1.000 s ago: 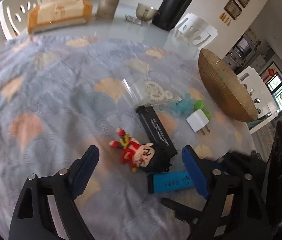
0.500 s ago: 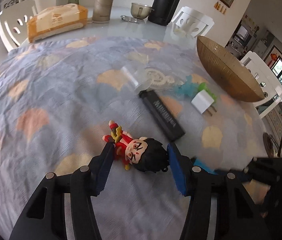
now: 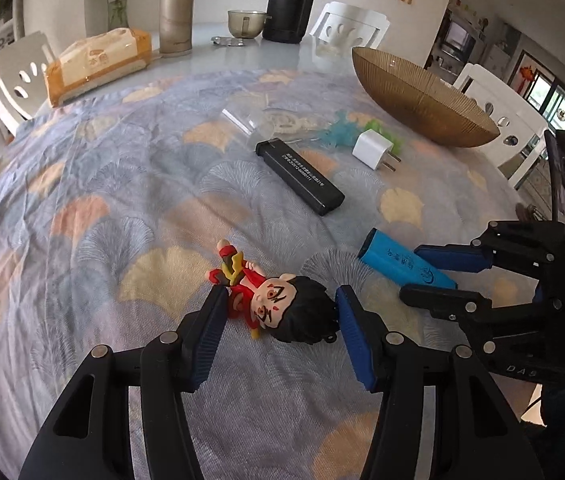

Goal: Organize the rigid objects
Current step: 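Grasp the blue lighter with the right tool, then grasp the red-haired figure by its head with the left tool while the right tool holds the lighter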

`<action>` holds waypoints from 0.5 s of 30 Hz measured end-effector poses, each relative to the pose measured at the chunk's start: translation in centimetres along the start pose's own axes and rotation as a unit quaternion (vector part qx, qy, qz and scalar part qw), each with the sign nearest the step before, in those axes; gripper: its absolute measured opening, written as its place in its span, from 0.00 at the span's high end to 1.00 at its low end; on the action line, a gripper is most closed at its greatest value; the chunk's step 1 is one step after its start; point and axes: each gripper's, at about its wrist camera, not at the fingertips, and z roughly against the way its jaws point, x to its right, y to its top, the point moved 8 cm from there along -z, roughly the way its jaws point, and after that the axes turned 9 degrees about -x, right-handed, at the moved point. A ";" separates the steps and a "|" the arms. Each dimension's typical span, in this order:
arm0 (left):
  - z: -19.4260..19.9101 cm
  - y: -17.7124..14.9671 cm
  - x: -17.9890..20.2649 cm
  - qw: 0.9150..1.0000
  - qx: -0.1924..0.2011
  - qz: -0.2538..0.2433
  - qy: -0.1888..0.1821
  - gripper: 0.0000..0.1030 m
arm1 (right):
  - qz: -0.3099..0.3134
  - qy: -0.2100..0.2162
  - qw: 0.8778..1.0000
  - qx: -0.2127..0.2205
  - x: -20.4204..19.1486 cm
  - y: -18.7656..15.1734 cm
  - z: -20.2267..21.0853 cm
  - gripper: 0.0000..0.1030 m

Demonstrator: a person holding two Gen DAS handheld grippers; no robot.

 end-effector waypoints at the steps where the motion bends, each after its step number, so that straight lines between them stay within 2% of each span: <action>1: -0.1 -0.1 -0.1 1.000 -0.002 0.002 0.000 0.47 | 0.001 -0.004 1.000 0.001 0.0 0.0 0.0 0.73; 4: -0.2 -0.3 -0.3 1.000 -0.004 0.012 0.003 0.38 | 0.001 -0.018 1.000 0.005 0.1 -0.1 0.1 0.76; 10: -0.2 -1.0 0.7 0.999 -0.007 0.010 0.031 0.37 | -0.017 -0.037 0.999 0.014 1.0 0.0 0.3 0.77; 15: -0.4 -1.1 1.5 0.999 -0.011 0.009 0.040 0.36 | -0.050 -0.031 0.998 0.030 2.4 0.1 1.0 0.77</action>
